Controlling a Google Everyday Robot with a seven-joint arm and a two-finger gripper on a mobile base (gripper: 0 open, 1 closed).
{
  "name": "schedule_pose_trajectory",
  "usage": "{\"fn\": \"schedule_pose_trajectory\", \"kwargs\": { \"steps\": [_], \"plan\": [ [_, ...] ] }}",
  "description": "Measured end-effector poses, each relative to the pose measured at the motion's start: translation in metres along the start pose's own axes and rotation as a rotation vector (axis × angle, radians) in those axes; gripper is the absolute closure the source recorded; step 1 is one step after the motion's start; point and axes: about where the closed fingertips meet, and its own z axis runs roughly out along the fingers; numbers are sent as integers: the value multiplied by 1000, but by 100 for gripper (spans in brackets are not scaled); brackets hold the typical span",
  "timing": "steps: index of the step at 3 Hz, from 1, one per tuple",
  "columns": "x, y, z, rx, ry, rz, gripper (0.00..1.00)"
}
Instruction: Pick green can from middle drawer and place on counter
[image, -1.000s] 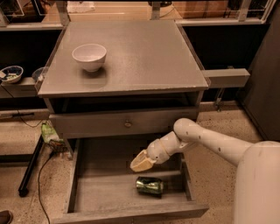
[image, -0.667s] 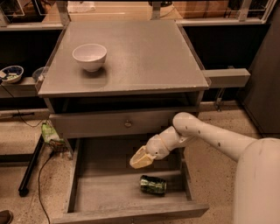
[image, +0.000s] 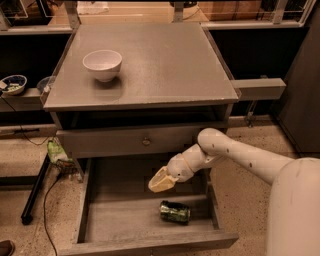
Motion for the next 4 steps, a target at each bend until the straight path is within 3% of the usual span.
{"fn": "schedule_pose_trajectory", "kwargs": {
  "steps": [2,3,4],
  "plan": [
    [0,0,0,0,0,0,0],
    [0,0,0,0,0,0,0],
    [17,3,-4,51,71,53,0]
  ]
}}
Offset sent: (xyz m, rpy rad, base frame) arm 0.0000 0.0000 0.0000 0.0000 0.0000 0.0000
